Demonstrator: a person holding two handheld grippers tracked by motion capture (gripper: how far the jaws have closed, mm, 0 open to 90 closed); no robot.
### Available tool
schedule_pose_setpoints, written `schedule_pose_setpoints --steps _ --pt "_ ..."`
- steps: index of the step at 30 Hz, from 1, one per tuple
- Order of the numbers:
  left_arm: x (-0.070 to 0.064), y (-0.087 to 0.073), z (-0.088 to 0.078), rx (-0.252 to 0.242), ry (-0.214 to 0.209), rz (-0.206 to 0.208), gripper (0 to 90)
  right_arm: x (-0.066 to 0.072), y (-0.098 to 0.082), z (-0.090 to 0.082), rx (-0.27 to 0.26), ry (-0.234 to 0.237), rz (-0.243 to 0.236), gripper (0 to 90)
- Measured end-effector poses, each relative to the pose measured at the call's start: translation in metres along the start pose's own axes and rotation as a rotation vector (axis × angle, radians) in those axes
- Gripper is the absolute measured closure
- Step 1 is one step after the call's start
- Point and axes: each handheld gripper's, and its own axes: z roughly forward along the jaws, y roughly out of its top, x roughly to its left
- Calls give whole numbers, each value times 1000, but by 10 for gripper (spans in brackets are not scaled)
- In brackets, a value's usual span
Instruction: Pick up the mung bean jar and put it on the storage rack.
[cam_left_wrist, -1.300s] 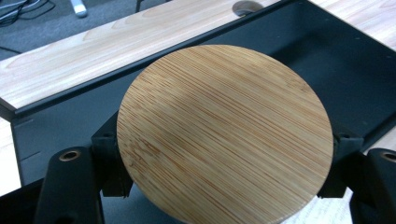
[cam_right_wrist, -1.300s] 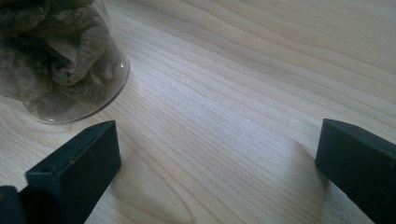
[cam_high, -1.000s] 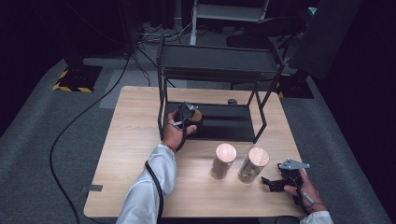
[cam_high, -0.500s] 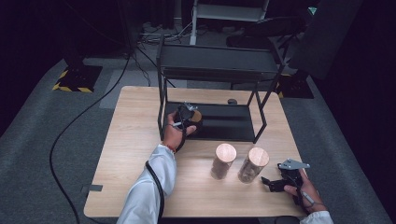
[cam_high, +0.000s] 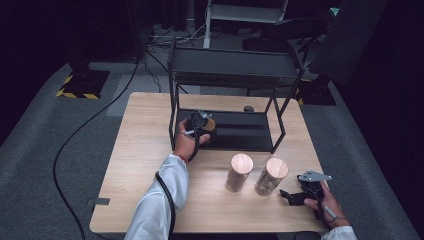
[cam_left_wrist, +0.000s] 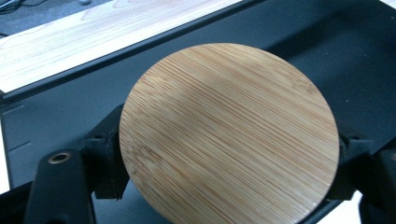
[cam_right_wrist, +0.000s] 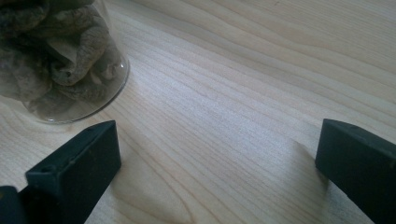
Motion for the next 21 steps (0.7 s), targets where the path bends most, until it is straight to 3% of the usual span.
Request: schedule_pose_setpoints --steps 5,10,21 --pt "-6 2 2 15 32 14 163 0 0 0 0 0 0 0" --pt "-7 2 3 20 36 8 53 0 0 0 0 0 0 0" --pt "-7 2 0 25 46 36 24 0 0 0 0 0 0 0"
